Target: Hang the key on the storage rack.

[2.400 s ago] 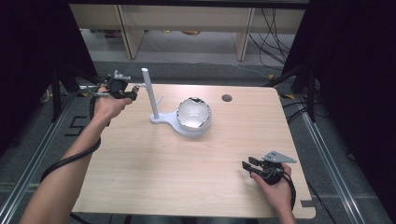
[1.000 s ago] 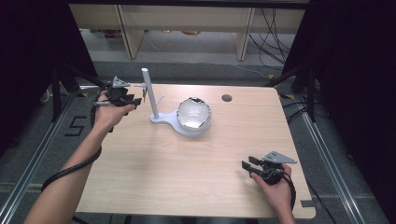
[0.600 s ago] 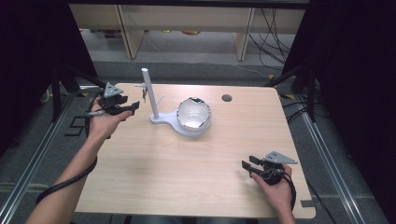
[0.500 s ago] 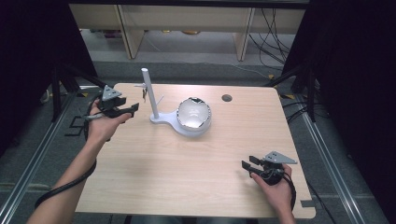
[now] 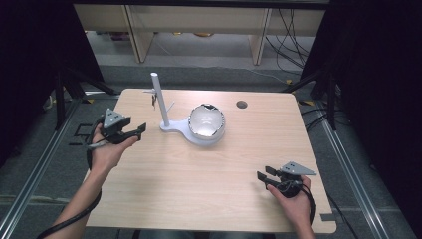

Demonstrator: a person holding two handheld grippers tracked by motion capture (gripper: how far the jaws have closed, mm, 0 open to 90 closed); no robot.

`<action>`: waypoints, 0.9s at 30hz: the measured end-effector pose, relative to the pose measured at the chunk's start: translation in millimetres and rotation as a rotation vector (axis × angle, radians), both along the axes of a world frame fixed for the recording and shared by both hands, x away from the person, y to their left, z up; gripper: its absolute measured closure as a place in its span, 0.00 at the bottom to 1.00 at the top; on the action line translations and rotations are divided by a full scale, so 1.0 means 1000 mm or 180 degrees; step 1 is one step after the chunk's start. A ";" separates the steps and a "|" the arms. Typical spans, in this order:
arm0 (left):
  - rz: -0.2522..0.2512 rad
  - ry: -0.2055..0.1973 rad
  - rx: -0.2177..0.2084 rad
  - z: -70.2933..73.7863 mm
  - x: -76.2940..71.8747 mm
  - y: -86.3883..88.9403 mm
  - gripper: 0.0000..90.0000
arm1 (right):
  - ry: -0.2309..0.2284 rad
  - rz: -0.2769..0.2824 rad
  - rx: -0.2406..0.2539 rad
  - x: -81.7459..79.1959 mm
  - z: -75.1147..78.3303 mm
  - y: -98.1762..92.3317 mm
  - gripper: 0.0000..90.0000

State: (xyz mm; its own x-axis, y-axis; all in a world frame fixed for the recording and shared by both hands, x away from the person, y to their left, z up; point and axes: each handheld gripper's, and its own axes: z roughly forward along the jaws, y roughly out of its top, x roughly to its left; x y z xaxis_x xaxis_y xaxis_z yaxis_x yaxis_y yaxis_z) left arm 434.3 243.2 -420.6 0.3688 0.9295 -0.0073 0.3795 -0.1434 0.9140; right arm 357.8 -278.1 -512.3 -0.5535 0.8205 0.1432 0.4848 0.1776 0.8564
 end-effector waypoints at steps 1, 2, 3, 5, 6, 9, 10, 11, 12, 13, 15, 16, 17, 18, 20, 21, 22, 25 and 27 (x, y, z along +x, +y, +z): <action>-0.0001 -0.0006 -0.0016 -0.004 -0.003 0.000 0.41 | -0.0004 0.0004 -0.0007 0.000 0.000 0.000 0.61; -0.0011 -0.0013 -0.0033 -0.008 -0.005 0.000 0.41 | 0.0036 0.0002 0.0012 0.000 0.000 0.001 0.61; -0.0013 -0.0007 -0.0046 -0.012 -0.008 -0.001 0.41 | 0.0143 -0.0060 0.0070 -0.003 0.001 0.003 0.61; -0.0016 -0.0022 -0.0068 -0.020 -0.014 -0.001 0.41 | 0.0096 -0.0030 0.0051 -0.002 0.000 0.002 0.61; -0.0017 -0.0034 -0.0081 -0.024 -0.016 -0.001 0.41 | 0.0094 -0.0030 0.0049 -0.002 0.000 0.002 0.61; 0.0047 -0.0116 -0.0174 -0.041 -0.029 0.000 0.41 | 0.0145 -0.0024 0.0080 -0.003 0.001 0.002 0.61; 0.0079 -0.0119 -0.0197 -0.046 -0.033 0.001 0.41 | 0.0139 -0.0032 0.0054 -0.003 0.001 0.002 0.60; 0.0095 -0.0133 -0.0232 -0.051 -0.036 0.002 0.41 | 0.0135 -0.0031 0.0054 -0.003 0.001 0.002 0.60; 0.0106 -0.0133 -0.0241 -0.054 -0.039 0.002 0.41 | 0.0133 -0.0034 0.0053 -0.003 0.001 0.002 0.60; 0.0109 -0.0153 -0.0246 -0.058 -0.043 0.003 0.41 | 0.0134 -0.0023 0.0061 -0.003 0.002 0.002 0.60; 0.0136 -0.0173 -0.0223 -0.065 -0.050 0.004 0.41 | 0.0107 -0.0023 0.0043 -0.002 0.001 0.002 0.60; 0.0159 -0.0192 -0.0224 -0.068 -0.053 0.004 0.41 | 0.0101 -0.0018 0.0036 -0.002 0.001 0.002 0.60; 0.0198 -0.0206 -0.0203 -0.074 -0.057 0.004 0.40 | 0.0104 -0.0019 0.0034 -0.002 0.000 0.002 0.60; 0.0218 -0.0196 -0.0158 -0.076 -0.059 0.004 0.39 | 0.0070 -0.0018 0.0040 -0.002 -0.001 0.003 0.60; 0.0271 -0.0227 -0.0168 -0.083 -0.065 0.005 0.38 | 0.0073 -0.0015 0.0047 -0.002 0.000 0.002 0.59; 0.0286 -0.0249 -0.0207 -0.086 -0.067 0.006 0.38 | 0.0095 -0.0024 0.0075 -0.003 0.000 0.002 0.59; 0.0288 -0.0259 -0.0232 -0.089 -0.069 0.006 0.38 | 0.0042 0.0007 0.0051 -0.001 0.000 0.001 0.59; 0.0278 -0.0275 -0.0243 -0.099 -0.074 0.008 0.38 | 0.0105 -0.0081 0.0077 -0.003 0.000 0.002 0.58; 0.0258 -0.0329 -0.0248 -0.103 -0.077 0.008 0.37 | -0.0032 -0.0034 -0.0013 0.000 -0.002 -0.001 0.58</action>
State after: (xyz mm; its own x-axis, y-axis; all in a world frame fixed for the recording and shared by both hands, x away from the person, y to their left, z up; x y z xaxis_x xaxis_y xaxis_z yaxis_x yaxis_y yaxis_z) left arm 357.4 251.4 -523.3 0.2951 0.9543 -0.0465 0.2904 -0.0432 0.9559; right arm 357.6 -279.2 -514.6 -0.5461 0.8269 0.1342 0.4781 0.1761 0.8604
